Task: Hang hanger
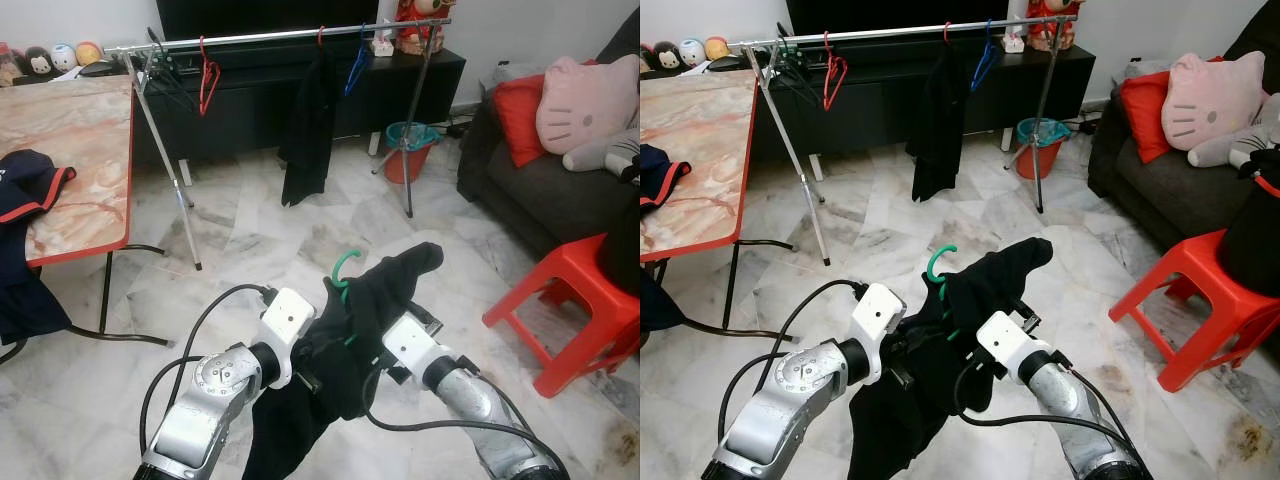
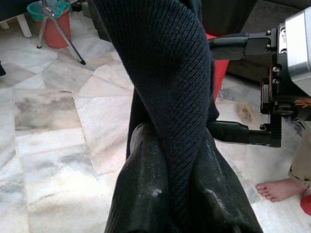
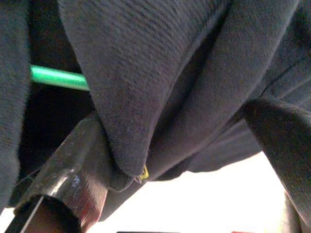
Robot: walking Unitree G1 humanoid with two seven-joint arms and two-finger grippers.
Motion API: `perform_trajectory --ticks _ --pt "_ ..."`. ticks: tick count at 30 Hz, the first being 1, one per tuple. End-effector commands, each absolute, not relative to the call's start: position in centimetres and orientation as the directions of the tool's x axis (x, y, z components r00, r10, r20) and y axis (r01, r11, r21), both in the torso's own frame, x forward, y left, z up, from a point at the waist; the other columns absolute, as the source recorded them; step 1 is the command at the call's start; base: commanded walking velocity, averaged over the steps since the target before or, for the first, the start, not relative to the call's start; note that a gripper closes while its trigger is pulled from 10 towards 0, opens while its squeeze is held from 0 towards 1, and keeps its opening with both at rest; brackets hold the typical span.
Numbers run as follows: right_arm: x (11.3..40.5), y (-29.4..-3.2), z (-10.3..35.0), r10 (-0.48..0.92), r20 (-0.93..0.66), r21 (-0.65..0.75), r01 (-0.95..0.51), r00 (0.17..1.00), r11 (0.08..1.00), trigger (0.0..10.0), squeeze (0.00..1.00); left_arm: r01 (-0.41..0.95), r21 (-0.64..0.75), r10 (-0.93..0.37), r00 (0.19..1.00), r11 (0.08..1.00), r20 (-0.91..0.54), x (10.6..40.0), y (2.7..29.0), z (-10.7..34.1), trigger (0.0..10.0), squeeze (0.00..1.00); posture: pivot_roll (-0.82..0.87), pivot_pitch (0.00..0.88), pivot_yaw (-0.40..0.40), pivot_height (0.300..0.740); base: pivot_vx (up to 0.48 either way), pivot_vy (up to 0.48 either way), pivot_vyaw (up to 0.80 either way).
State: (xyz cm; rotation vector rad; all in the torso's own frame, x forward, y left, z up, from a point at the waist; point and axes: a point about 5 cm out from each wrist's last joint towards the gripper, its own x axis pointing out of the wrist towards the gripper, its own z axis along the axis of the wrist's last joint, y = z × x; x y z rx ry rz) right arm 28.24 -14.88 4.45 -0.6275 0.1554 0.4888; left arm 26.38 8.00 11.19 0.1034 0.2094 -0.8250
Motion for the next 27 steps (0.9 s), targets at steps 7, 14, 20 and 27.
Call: perform_trajectory --ticks 7,14,20,27 --pt "28.4 -14.5 5.1 0.427 -0.244 -0.496 -0.49 0.871 0.717 0.0 0.0 0.752 0.014 -0.737 0.65 0.659 -0.182 26.2 7.6 12.1 10.0 0.0 0.05 0.0 -0.052 0.74 0.0 0.0 0.0" --pt "27.5 -14.2 4.6 0.449 -0.265 -0.469 -0.521 0.853 0.713 10.0 0.0 0.751 0.014 -0.737 0.651 0.66 -0.183 26.1 7.6 12.0 10.0 0.0 0.05 0.0 -0.056 0.74 0.0 0.0 0.0" --pt "25.2 -14.3 3.9 0.58 -0.346 -0.4 -0.675 0.738 0.62 10.0 0.0 0.751 0.011 -0.737 0.651 0.66 -0.184 26.1 7.7 11.9 10.0 0.0 0.05 0.0 -0.056 0.74 0.0 0.0 0.0" --pt "25.2 -15.1 3.7 0.555 -0.368 -0.407 -0.666 0.746 0.625 10.0 0.0 0.751 0.009 -0.737 0.651 0.661 -0.183 26.1 7.6 11.8 10.0 0.0 0.04 0.0 -0.057 0.74 0.0 0.0 0.0"
